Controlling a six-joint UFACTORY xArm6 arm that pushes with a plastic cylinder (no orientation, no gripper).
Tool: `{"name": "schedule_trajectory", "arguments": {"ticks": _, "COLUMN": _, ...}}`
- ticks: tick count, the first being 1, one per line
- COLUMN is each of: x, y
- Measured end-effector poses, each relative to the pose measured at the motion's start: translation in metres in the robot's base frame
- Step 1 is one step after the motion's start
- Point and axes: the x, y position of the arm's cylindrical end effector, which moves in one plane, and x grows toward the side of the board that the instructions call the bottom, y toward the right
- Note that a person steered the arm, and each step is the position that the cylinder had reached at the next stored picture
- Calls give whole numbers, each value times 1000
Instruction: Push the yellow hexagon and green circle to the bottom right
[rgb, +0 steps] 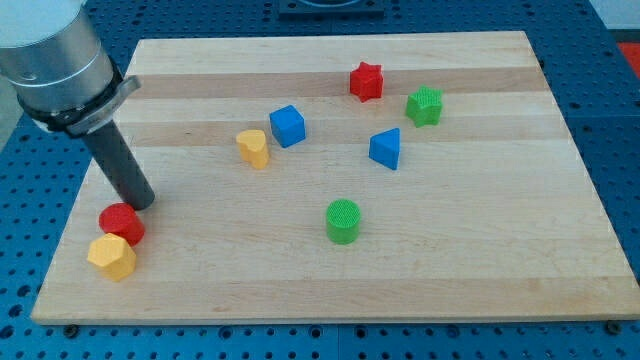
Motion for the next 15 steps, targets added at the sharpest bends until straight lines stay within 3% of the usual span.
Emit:
{"name": "schedule_trajectory", "arguments": {"ticks": 2, "x": -56, "y": 0}}
{"name": "schedule_trajectory", "arguments": {"ticks": 3, "x": -55, "y": -8}}
{"name": "schedule_trajectory", "arguments": {"ticks": 5, "x": -8, "y": -63}}
{"name": "schedule_trajectory", "arguments": {"ticks": 6, "x": 25, "y": -63}}
{"name": "schedule_trajectory", "arguments": {"ticks": 8, "x": 79, "y": -29}}
{"name": "schedule_trajectory", "arguments": {"ticks": 10, "x": 104, "y": -2}}
{"name": "schedule_trajectory", "arguments": {"ticks": 13, "x": 89, "y": 86}}
{"name": "schedule_trajectory", "arguments": {"ticks": 15, "x": 70, "y": 112}}
